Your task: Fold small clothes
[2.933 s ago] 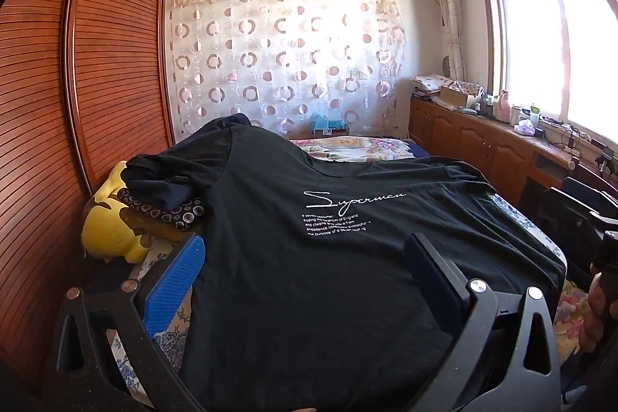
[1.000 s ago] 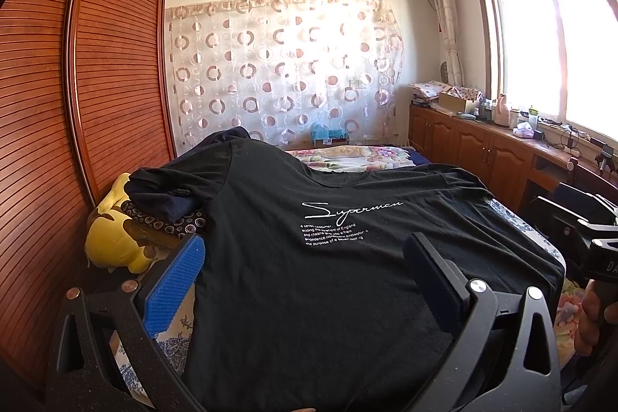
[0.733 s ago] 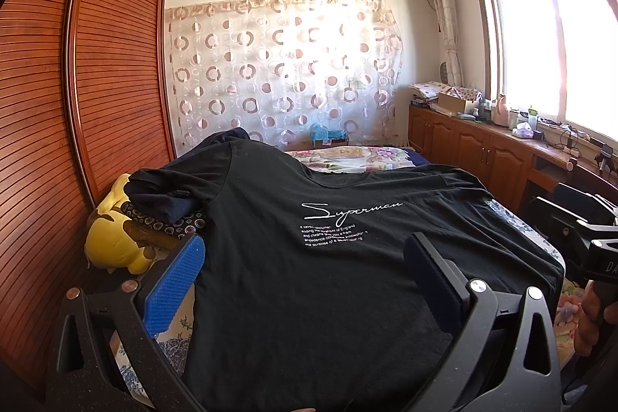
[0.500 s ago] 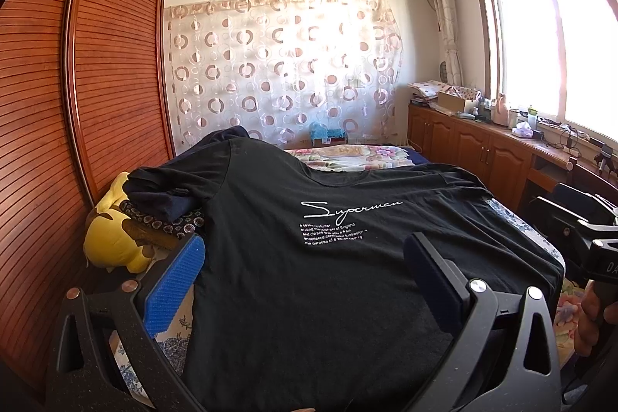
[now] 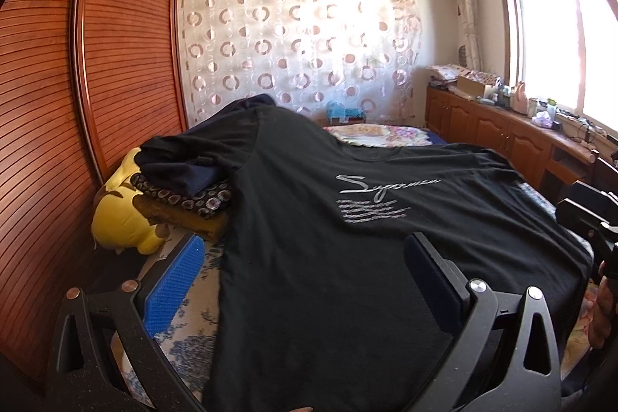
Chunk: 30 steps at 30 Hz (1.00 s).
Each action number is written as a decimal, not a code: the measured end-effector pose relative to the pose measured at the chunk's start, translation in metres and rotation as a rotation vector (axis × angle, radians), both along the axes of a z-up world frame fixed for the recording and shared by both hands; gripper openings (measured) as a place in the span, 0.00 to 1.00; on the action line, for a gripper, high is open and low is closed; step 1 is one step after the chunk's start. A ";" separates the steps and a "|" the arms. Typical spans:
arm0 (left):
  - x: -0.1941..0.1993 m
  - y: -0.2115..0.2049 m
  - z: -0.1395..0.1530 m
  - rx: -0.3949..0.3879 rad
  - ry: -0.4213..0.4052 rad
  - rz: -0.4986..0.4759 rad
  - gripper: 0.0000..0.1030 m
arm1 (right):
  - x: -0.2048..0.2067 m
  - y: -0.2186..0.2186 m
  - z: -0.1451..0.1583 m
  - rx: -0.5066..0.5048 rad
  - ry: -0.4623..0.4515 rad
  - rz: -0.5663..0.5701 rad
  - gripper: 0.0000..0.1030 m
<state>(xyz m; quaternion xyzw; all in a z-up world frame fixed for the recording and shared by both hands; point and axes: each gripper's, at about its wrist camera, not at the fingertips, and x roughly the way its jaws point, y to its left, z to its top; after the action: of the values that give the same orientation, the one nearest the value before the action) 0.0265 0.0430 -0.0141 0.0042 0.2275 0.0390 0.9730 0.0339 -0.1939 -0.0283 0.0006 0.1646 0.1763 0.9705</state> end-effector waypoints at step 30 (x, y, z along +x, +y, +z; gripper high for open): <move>0.138 0.130 0.010 -0.066 0.191 -0.009 0.46 | 0.090 0.040 -0.024 -0.102 0.134 0.205 1.00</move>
<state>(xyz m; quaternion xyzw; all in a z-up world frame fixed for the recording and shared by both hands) 0.1644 0.1730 -0.0038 -0.0233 0.3206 0.0264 0.9466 0.1237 -0.1539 -0.0519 -0.0537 0.2368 0.2656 0.9330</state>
